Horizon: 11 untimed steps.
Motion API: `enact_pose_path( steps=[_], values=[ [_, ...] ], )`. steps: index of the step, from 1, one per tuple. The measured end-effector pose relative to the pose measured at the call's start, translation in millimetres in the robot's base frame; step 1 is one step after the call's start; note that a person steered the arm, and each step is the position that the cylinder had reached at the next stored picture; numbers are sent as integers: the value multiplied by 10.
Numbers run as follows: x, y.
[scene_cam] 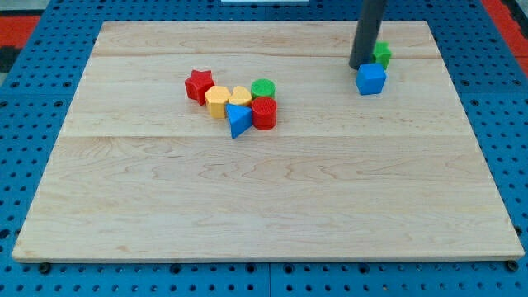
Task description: Place the green circle parallel to the red circle
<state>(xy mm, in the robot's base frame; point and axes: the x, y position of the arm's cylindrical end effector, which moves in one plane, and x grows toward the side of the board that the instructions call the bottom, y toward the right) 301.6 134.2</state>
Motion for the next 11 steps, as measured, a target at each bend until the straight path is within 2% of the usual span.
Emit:
enact_pose_path(
  steps=[3,5,9,11],
  values=[
    [5,-1906],
    [410,-1682],
    [780,-1367],
    [861,-914]
  ],
)
